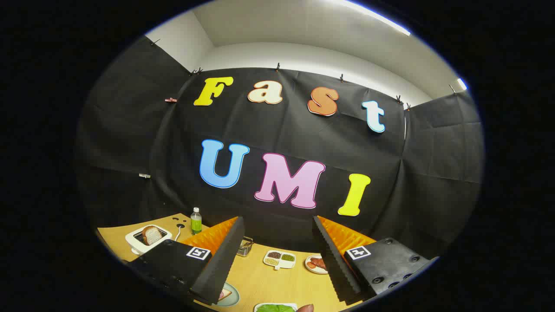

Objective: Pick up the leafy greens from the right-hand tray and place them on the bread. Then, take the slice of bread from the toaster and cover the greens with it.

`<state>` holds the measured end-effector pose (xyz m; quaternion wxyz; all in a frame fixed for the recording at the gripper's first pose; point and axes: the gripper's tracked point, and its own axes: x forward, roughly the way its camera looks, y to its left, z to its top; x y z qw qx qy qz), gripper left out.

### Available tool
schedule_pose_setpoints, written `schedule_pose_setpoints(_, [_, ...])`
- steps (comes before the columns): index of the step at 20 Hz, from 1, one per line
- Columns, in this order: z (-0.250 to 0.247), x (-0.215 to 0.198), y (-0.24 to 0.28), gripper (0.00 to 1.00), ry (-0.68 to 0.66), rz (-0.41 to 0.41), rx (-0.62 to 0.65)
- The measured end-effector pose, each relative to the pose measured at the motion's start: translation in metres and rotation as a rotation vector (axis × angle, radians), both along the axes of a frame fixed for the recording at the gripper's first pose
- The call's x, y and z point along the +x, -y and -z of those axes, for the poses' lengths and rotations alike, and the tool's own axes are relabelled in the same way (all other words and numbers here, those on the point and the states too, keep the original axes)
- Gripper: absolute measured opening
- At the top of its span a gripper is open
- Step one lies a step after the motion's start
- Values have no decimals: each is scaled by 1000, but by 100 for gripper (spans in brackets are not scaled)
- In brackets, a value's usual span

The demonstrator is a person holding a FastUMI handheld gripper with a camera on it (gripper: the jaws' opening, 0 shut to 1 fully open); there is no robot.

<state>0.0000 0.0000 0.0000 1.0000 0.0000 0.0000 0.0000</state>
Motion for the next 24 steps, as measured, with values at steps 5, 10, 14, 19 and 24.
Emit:
schedule_pose_setpoints(5, [6,-2,-2,97,-12,-1,20])
schedule_pose_setpoints(10, [6,-1,3,97,-5,10,5])
schedule_pose_setpoints(14, [5,2,0,97,-1,-2,15])
schedule_pose_setpoints(19, [7,5,-3,97,-3,-21,5])
schedule_pose_setpoints(24, [24,6,-10,98,-48,-74,12])
